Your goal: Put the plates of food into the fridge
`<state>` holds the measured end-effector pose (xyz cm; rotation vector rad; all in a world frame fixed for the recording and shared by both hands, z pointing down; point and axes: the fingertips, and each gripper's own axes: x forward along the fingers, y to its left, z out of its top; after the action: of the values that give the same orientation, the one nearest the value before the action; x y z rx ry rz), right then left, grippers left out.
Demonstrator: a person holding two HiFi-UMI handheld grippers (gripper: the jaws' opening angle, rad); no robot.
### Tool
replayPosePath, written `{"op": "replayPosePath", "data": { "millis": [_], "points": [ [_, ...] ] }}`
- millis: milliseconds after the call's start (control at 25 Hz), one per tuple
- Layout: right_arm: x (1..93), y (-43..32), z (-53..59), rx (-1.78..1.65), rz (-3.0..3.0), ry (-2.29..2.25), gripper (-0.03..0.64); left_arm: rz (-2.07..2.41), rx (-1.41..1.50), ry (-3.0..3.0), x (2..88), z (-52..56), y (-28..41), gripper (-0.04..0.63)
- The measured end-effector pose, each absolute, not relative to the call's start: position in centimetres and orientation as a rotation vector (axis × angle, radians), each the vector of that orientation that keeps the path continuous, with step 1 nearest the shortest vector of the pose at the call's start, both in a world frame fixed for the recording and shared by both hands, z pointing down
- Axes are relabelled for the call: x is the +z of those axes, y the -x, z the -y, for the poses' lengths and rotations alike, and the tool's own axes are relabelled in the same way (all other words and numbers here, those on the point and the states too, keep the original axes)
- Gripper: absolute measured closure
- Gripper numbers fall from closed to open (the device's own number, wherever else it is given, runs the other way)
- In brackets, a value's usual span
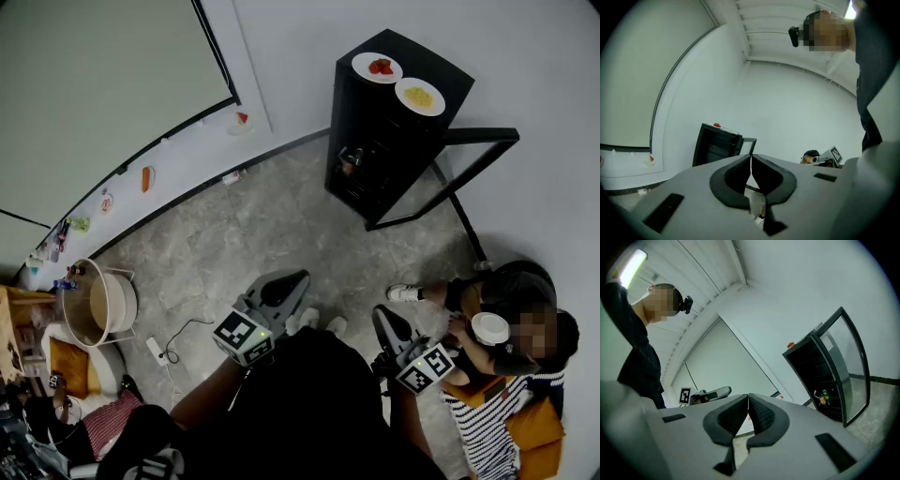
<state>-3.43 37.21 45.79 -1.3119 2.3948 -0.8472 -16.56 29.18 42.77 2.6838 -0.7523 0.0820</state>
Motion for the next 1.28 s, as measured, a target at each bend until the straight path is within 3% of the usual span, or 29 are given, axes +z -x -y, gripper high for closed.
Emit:
{"op": "replayPosePath", "data": {
  "millis": [1280],
  "points": [
    [47.8,-2.7,-38.7,-0.899,-2.31,1.065,0.591,0.81,0.154,-2.702,43.5,-30.8,9.8,0.566]
  ]
}}
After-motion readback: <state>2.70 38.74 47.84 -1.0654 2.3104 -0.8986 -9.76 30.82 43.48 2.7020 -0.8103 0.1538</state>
